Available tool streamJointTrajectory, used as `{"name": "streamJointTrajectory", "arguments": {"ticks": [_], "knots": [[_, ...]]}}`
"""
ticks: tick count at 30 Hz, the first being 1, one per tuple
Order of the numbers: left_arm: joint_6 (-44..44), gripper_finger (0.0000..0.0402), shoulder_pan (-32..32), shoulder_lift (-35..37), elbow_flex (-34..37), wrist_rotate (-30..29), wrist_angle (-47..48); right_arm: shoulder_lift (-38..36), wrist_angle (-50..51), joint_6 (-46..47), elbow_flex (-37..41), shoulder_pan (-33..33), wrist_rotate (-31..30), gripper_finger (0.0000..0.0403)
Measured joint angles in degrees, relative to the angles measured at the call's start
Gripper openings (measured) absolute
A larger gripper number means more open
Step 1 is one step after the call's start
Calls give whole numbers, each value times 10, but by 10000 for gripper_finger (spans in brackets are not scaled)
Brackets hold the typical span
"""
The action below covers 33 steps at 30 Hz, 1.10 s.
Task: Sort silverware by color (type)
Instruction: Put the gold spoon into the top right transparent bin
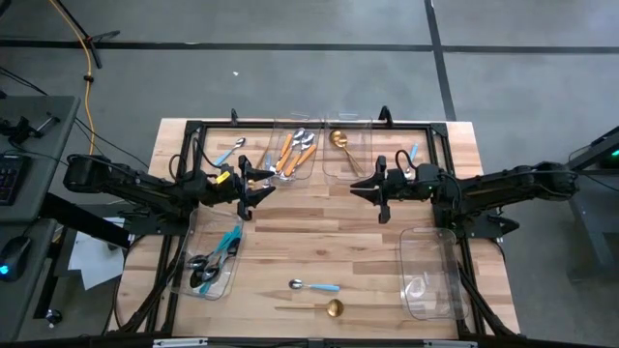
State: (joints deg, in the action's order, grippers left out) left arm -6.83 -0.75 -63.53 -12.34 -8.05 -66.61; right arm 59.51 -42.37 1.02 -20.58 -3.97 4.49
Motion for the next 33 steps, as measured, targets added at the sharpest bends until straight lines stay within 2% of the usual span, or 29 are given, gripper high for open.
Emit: {"name": "streamJointTrajectory", "arguments": {"ticks": [7, 9, 11, 13, 15, 21, 23, 28, 33], "knots": [[0, 211, 0, 0, 0, 0, 16, 0, 0, 0, 0, 0, 0, 53], [-1, 211, 0, 0, 0, -18, 29, 0, 0, 0, 0, 0, 0, 53], [-25, 211, 1, 0, -12, -93, 70, 0, 0, 0, 0, 0, 0, 53], [-51, 211, -2, 0, -39, -186, 157, 0, 0, 0, 0, 0, 0, 53], [-64, 211, -11, 2, -76, -224, 285, 0, 0, 0, 0, 0, 0, 53], [-155, 211, -62, 2, -251, -199, 732, 0, 0, 0, 0, 0, 0, 53], [-169, 211, -70, 1, -297, -173, 834, 0, 1, 0, 0, 0, 0, 53], [-173, 211, -75, 9, -331, -125, 964, 0, 6, 4, 0, 0, 0, 53], [-233, 211, -77, 6, -290, -121, 1015, 0, 6, 16, 0, 0, 0, 53]]}}
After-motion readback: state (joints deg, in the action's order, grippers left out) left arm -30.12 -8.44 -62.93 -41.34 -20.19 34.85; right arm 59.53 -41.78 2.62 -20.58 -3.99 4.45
